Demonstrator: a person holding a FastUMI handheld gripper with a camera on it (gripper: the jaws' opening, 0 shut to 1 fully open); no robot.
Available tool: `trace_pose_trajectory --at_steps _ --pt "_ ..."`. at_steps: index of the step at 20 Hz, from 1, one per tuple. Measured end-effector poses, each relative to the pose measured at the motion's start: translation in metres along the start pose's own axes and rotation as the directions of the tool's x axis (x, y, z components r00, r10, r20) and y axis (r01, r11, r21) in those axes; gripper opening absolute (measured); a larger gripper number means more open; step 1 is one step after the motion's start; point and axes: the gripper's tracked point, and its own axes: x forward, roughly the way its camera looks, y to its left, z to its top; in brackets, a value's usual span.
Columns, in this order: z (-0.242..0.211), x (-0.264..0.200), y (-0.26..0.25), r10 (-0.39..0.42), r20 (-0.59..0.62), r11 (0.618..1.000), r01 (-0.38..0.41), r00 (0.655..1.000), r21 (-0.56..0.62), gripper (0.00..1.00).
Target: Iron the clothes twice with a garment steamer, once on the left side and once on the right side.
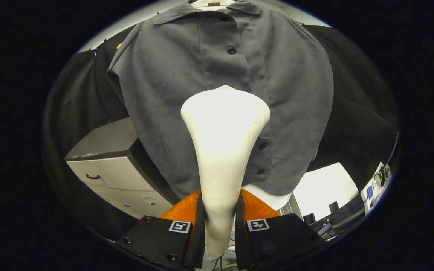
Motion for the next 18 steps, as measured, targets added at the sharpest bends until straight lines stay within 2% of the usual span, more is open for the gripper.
trace_pose_trajectory --at_steps 9,18 --pt "0.117 -0.04 -0.021 -0.027 0.185 1.0 0.029 0.982 -0.009 0.4" --pt "0.169 -0.057 -0.046 -0.043 0.263 0.998 0.051 0.964 -0.022 0.4"
